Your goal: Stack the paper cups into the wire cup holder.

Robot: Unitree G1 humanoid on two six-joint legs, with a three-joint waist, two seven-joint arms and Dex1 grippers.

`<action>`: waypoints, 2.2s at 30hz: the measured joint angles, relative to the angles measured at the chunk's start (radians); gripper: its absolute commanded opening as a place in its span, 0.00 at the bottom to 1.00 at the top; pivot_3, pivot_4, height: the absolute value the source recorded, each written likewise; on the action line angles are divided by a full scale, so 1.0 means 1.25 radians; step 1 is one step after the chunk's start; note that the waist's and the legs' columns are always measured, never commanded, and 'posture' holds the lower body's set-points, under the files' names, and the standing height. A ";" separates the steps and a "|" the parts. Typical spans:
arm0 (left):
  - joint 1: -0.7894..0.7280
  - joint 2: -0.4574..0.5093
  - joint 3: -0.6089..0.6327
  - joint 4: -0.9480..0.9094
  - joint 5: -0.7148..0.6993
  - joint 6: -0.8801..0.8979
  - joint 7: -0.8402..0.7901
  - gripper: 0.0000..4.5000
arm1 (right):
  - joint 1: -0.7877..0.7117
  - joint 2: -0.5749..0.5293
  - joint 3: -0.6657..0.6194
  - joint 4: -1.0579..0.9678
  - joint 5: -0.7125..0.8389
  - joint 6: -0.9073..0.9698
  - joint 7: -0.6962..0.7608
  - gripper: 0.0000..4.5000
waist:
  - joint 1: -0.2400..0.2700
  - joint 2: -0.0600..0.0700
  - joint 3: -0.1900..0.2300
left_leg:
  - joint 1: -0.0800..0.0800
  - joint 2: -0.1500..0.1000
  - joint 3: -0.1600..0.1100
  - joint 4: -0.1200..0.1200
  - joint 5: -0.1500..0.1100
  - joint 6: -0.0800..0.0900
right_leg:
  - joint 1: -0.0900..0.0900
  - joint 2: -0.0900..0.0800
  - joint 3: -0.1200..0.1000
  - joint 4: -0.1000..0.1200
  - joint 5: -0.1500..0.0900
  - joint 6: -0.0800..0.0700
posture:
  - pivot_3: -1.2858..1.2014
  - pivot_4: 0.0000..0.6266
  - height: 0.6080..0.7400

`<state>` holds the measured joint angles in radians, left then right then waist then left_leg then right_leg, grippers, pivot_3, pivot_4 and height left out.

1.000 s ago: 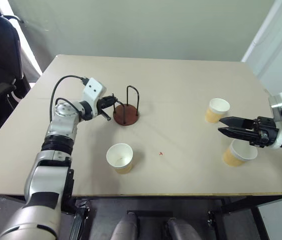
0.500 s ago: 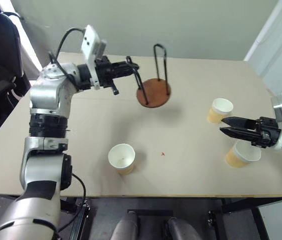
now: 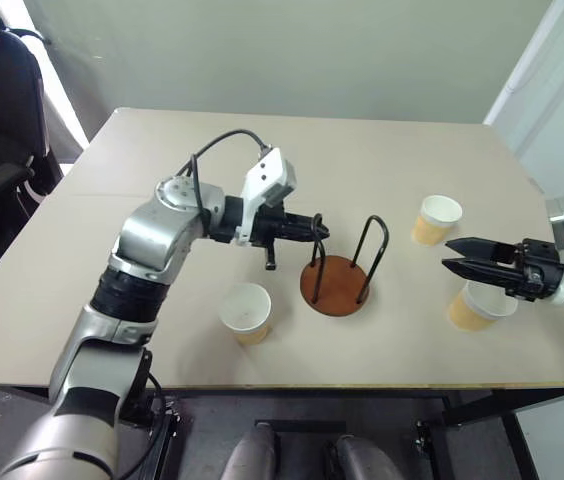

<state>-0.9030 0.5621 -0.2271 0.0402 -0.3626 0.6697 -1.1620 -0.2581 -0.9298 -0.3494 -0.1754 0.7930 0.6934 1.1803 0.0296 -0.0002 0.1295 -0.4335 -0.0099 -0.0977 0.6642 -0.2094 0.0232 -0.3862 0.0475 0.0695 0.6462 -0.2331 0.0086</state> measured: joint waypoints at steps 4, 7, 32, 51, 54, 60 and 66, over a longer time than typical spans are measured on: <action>0.049 0.002 -0.008 -0.034 0.002 -0.001 0.009 0.01 | 0.000 0.000 0.000 0.000 0.000 0.000 -0.002 0.44 | 0.000 0.000 0.000 | 0.000 0.000 0.000 0.000 0.000 0.000 | -0.001 0.000 0.000 0.000 0.000 0.000 | 0.52 0.24 1.00; 0.082 0.006 -0.013 -0.054 0.013 -0.020 0.014 0.01 | -0.001 0.000 0.000 0.000 0.001 0.000 -0.002 0.44 | 0.000 0.000 0.000 | 0.000 0.000 0.000 0.000 0.000 0.000 | -0.001 0.000 0.000 0.000 0.000 0.000 | 0.52 0.24 1.00; 0.114 -0.005 -0.025 -0.059 0.077 -0.083 0.040 0.99 | -0.014 0.000 0.000 0.006 0.000 -0.004 -0.001 0.44 | 0.001 0.000 0.000 | -0.001 0.000 0.001 -0.001 -0.001 0.001 | -0.001 0.000 0.000 -0.001 0.000 0.000 | 0.52 0.24 1.00; 0.060 0.170 0.081 -0.043 0.010 -0.102 -0.080 0.99 | 0.002 -0.070 0.017 0.007 -0.029 -0.005 0.040 0.44 | -0.001 0.000 0.000 | -0.003 0.001 0.001 -0.002 -0.002 -0.001 | -0.005 0.000 0.000 -0.001 0.001 -0.003 | 0.52 0.24 1.00; 0.045 0.303 0.163 -0.069 -0.078 -0.052 -0.193 0.99 | 0.005 -0.125 0.018 0.013 -0.063 -0.014 0.055 0.44 | -0.005 0.002 -0.001 | -0.003 0.001 0.001 -0.002 -0.005 -0.003 | -0.005 0.000 0.001 -0.002 0.000 -0.004 | 0.52 0.24 1.00; 0.151 0.467 0.250 -0.116 -0.215 0.046 -0.325 0.99 | 0.042 -0.222 0.029 0.012 -0.156 -0.062 0.093 0.44 | -0.006 0.003 -0.001 | -0.002 0.002 0.001 -0.002 -0.008 -0.004 | -0.006 0.000 0.000 0.000 -0.003 -0.007 | 0.52 0.24 1.00; 0.344 0.511 0.294 -0.226 -0.261 0.064 -0.324 0.99 | 0.061 -0.242 0.109 0.007 -0.238 -0.106 0.106 0.44 | -0.008 0.004 -0.001 | -0.002 0.002 0.001 -0.001 -0.009 -0.004 | -0.007 0.001 0.000 0.001 -0.004 -0.008 | 0.52 0.24 1.00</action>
<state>-0.4731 1.2006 0.1399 -0.2422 -0.6893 0.7496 -1.5669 -0.1825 -1.2324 -0.2132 -0.1667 0.4961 0.5605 1.3123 0.0194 0.0041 0.1289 -0.4362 -0.0071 -0.0967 0.6623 -0.2205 0.0180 -0.3944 0.0482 0.0700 0.6472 -0.2381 -0.0016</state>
